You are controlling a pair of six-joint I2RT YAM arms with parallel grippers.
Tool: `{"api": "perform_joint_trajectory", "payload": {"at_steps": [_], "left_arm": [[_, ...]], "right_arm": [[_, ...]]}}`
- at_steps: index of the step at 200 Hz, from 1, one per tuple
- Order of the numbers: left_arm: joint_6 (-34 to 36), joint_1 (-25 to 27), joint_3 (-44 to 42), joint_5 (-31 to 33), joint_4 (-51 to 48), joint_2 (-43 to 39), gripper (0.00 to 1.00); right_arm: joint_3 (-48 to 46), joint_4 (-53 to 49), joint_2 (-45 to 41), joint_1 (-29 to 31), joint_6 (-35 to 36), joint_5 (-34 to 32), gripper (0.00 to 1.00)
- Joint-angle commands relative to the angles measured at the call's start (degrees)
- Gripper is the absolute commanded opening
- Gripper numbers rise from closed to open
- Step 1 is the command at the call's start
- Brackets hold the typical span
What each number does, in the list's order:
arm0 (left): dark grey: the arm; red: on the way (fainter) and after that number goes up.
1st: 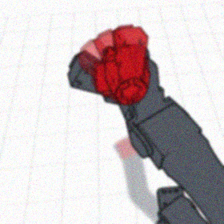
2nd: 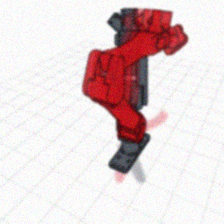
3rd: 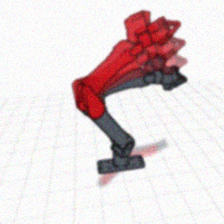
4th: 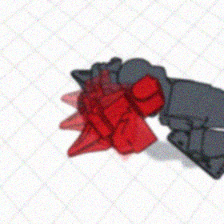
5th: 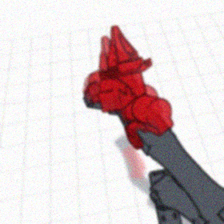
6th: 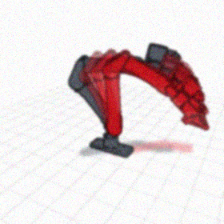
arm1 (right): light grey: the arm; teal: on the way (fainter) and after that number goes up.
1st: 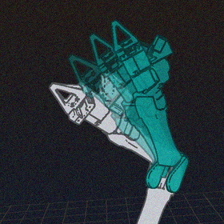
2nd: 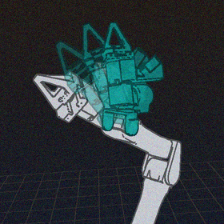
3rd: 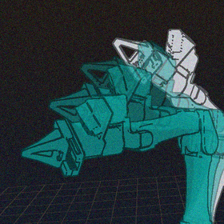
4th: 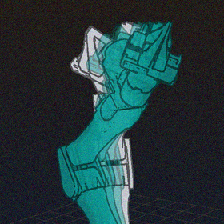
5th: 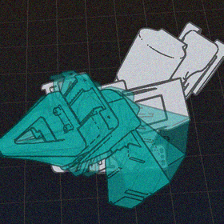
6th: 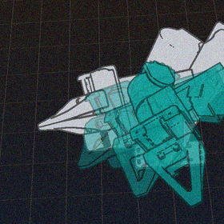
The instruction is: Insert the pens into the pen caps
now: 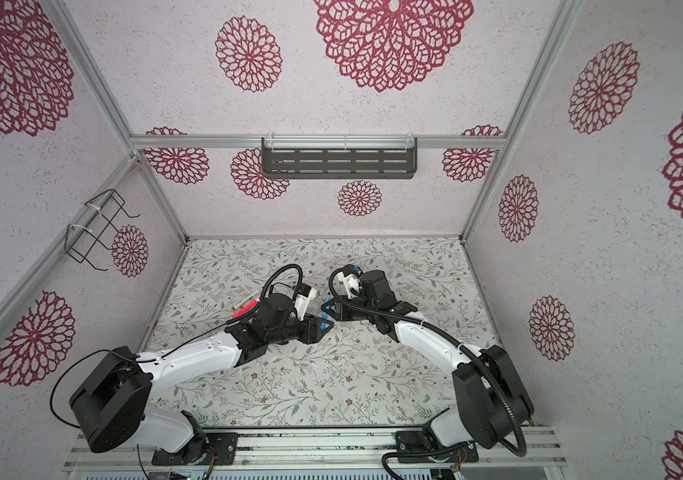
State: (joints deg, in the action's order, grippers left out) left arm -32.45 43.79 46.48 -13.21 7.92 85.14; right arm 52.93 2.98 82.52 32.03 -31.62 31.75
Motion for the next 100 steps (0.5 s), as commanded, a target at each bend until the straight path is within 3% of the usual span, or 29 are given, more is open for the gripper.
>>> {"api": "perform_joint_trajectory", "payload": {"at_steps": [1,100], "left_arm": [[-0.2,0.4,1.3,-0.6,2.0,0.2,0.61],[-0.6,0.4,0.5,-1.4,3.8,-0.4,0.72]], "right_arm": [[1.2,2.5,-1.3,0.2,-0.6,0.2,0.16],[1.0,3.1,-2.2,0.2,-1.4,0.3,0.14]]}}
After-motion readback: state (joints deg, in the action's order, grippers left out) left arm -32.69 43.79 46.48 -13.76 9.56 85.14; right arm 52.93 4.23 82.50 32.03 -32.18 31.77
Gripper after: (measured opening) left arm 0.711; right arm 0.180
